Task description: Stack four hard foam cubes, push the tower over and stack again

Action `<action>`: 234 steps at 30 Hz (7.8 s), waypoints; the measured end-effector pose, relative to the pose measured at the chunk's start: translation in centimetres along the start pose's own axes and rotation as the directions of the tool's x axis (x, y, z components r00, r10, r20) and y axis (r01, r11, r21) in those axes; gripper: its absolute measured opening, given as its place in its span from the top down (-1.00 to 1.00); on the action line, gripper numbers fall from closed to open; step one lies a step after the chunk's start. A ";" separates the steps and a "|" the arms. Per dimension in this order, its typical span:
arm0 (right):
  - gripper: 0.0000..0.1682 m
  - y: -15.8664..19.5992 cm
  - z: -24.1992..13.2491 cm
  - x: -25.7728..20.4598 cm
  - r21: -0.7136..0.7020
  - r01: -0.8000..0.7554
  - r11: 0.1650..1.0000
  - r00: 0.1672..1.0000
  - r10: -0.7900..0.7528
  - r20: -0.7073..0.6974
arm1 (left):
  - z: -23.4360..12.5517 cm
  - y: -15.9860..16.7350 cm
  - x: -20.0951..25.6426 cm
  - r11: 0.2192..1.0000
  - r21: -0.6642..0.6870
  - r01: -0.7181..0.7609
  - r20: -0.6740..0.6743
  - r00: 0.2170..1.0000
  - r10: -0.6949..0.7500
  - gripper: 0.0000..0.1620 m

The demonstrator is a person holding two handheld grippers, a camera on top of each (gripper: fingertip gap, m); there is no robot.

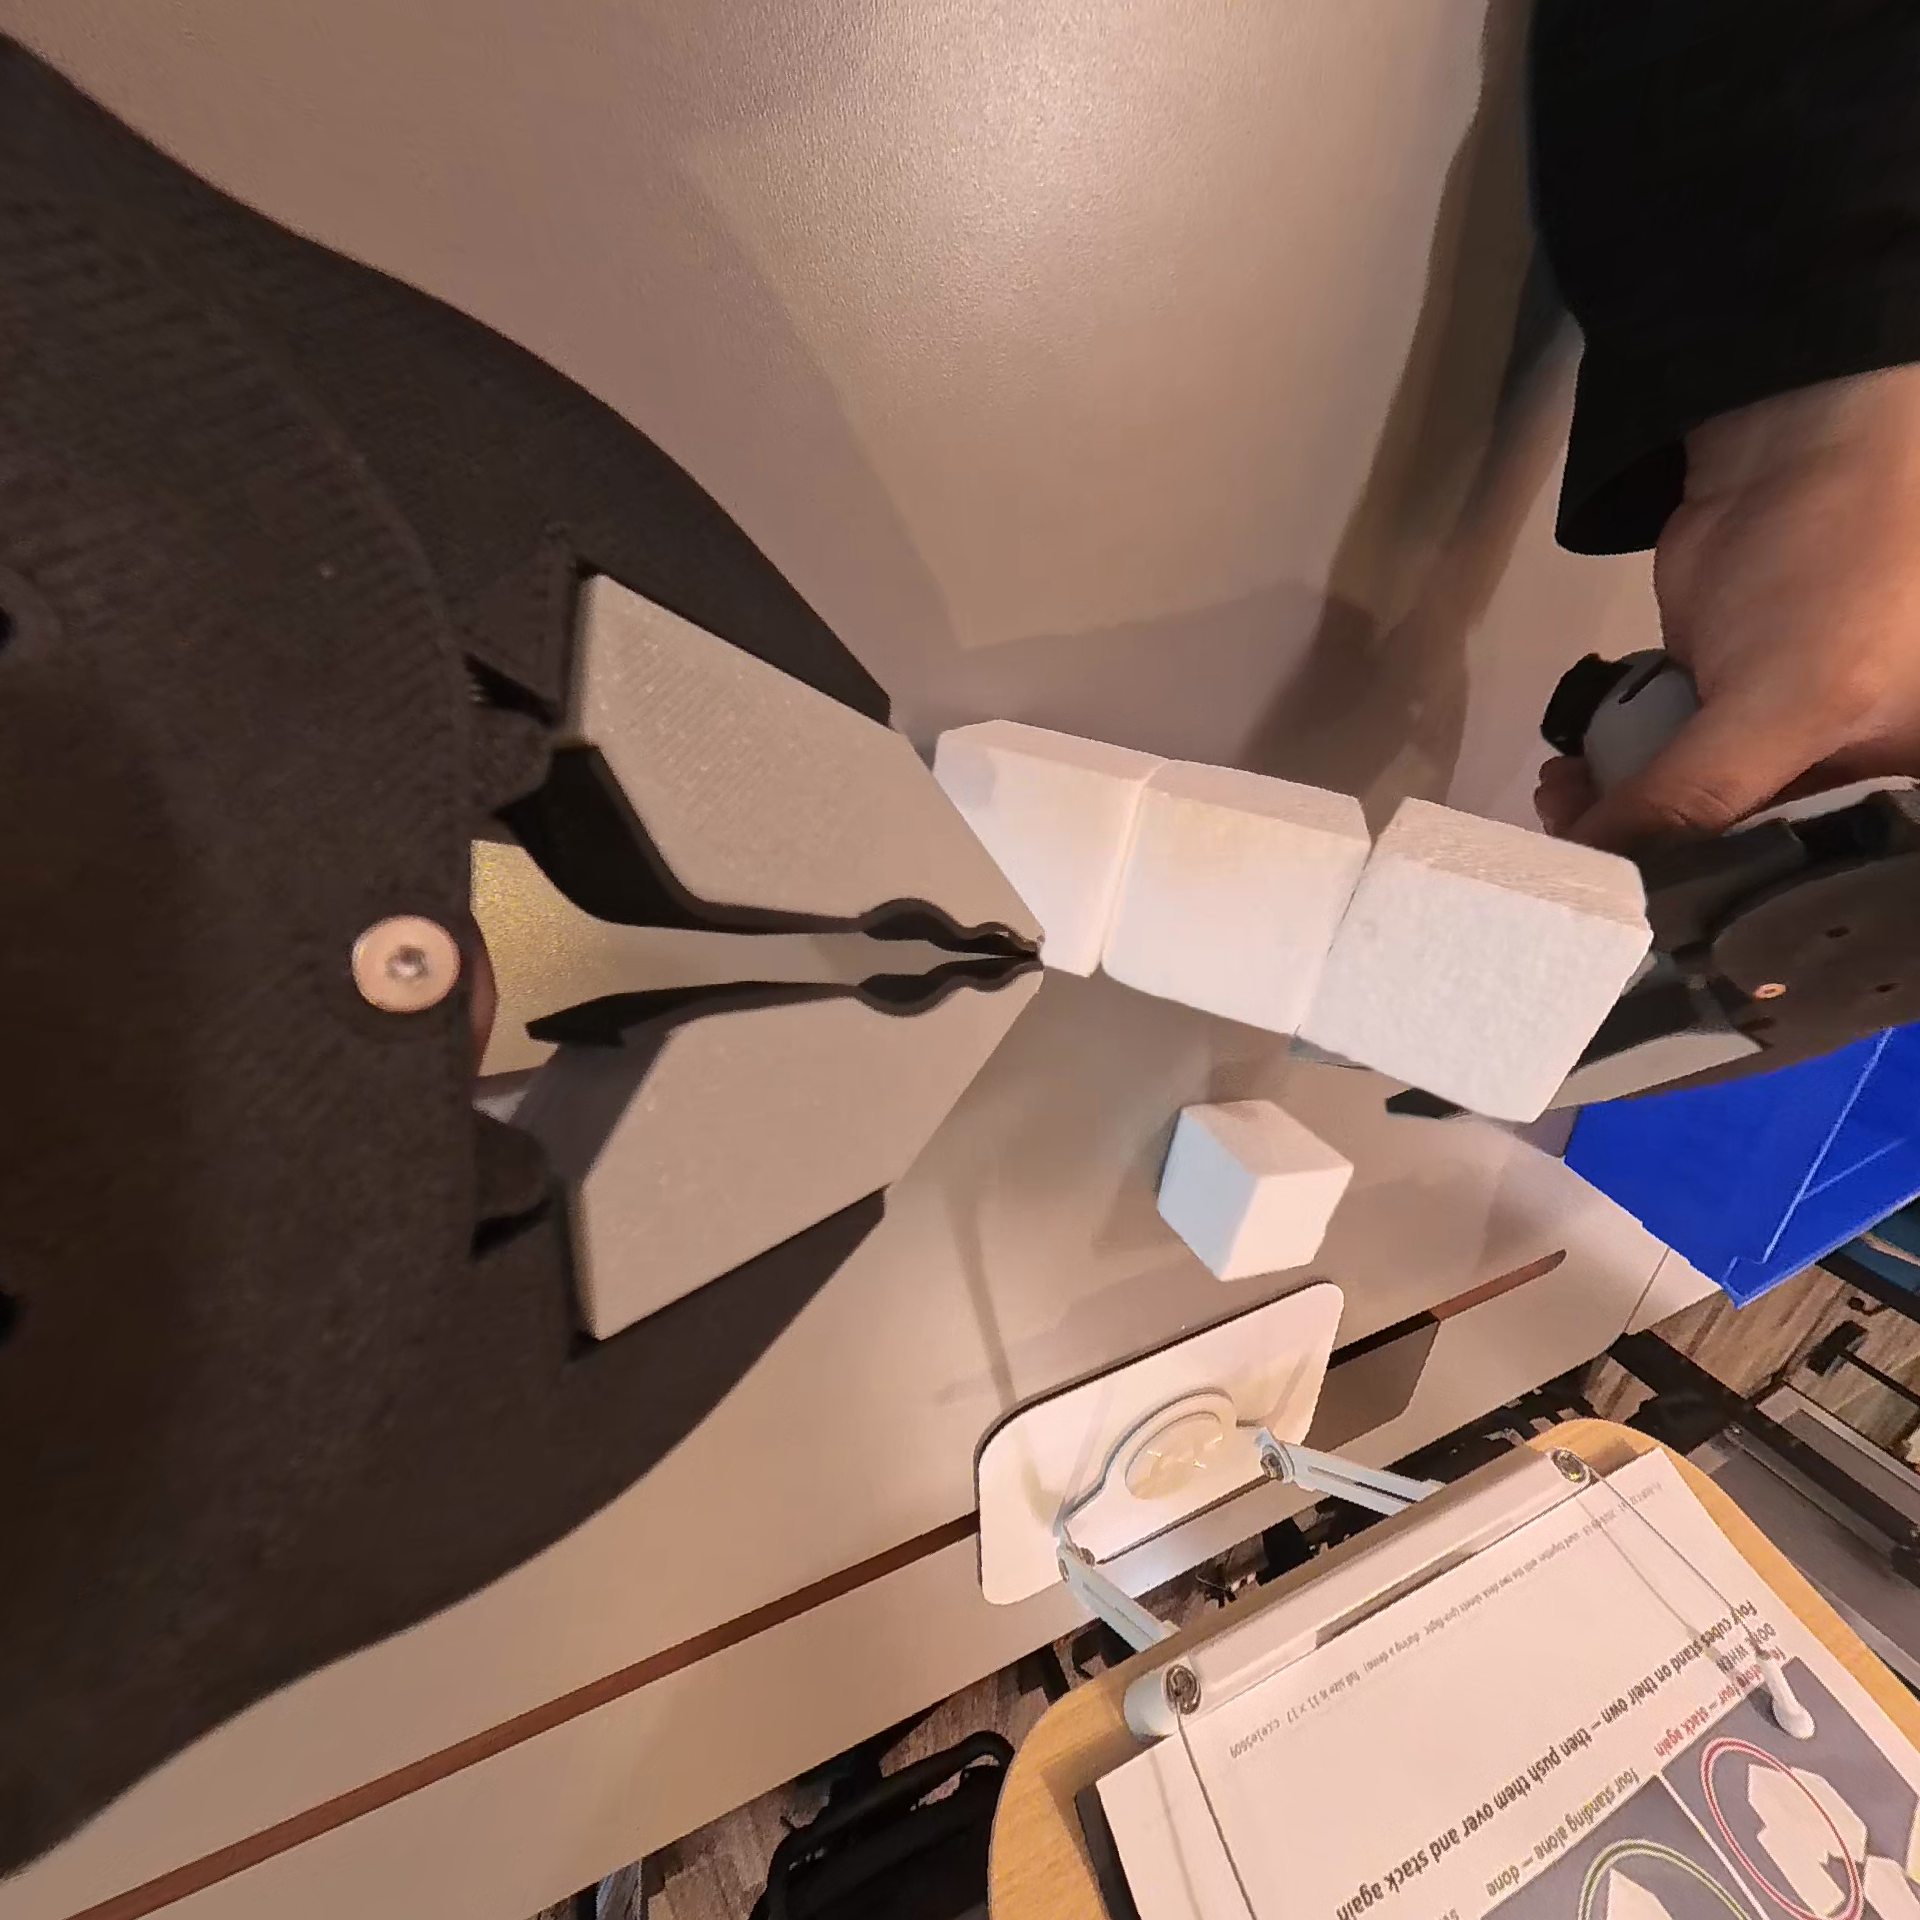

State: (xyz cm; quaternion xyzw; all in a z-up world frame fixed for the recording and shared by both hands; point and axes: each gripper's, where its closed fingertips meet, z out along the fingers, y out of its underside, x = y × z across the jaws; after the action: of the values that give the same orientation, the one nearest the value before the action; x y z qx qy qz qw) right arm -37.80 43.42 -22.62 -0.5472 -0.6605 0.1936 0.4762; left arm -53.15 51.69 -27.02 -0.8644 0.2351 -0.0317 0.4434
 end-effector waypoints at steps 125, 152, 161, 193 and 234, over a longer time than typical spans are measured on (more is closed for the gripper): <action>0.87 1.0 1.4 0.6 0.025 -0.235 0.972 0.972 0.235 0.001 | -1.5 2.0 5.7 0.988 -0.022 -0.156 -0.332 0.933 0.140 0.23; 0.88 0.9 1.4 0.4 0.022 -0.231 0.973 0.973 0.231 0.003 | -0.3 3.8 5.0 0.978 -0.135 -0.159 -0.297 0.948 0.113 0.18; 0.88 0.9 1.5 0.2 0.023 -0.233 0.972 0.972 0.233 0.014 | -2.2 0.0 6.1 0.992 0.061 -0.111 -0.348 0.929 0.126 0.19; 0.42 -6.0 0.0 -2.7 0.315 -0.334 0.888 0.931 0.260 0.256 | -7.8 -3.1 16.8 0.854 0.452 -0.259 -0.550 0.672 0.495 0.18; 0.37 -5.2 -2.5 1.9 0.397 -0.470 0.788 0.883 0.426 0.199 | -4.4 0.9 12.2 0.904 0.207 -0.373 -0.501 0.753 0.426 0.80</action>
State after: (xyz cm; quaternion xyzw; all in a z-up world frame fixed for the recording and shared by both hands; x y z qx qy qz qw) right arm -38.41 42.78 -16.57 -0.5578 -0.4745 0.4700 0.4928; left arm -43.83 42.63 -26.96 -0.7283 0.5266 -0.1868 0.3966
